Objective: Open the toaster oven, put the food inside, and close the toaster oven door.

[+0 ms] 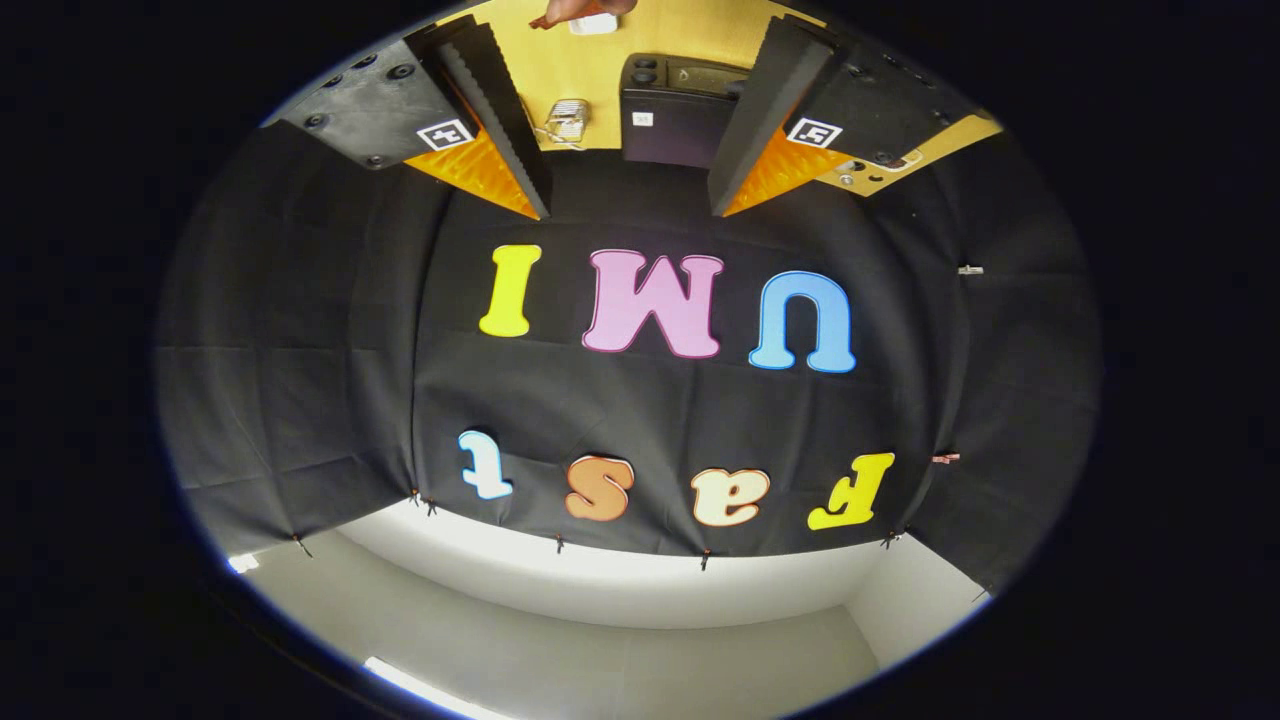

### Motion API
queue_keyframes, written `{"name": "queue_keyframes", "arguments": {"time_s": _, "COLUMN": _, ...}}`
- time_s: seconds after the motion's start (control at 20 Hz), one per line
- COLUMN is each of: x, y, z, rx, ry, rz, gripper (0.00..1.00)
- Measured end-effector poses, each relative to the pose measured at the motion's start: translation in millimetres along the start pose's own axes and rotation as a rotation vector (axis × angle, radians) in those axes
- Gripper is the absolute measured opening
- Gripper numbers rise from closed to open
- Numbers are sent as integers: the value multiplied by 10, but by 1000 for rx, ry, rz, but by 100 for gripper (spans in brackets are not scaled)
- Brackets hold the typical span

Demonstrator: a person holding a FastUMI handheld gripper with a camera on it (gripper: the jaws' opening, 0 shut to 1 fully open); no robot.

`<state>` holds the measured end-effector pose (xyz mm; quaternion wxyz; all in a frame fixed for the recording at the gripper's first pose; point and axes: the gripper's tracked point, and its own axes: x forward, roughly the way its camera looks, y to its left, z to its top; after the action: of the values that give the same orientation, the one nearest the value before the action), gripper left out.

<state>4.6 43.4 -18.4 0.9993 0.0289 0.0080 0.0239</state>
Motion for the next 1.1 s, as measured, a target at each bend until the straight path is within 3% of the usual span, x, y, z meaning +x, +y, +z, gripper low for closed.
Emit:
{"name": "queue_keyframes", "arguments": {"time_s": 0.3, "x": 387, "y": 805, "z": -763, "rx": 98, "ry": -1, "rz": 58, "gripper": 97}}
{"name": "queue_keyframes", "arguments": {"time_s": 0.6, "x": 758, "y": 1379, "z": -1942, "rx": 47, "ry": 96, "rz": 76, "gripper": 97}}
{"name": "queue_keyframes", "arguments": {"time_s": 1.1, "x": 1079, "y": 1535, "z": -2910, "rx": 67, "ry": 288, "rz": 33, "gripper": 98}}
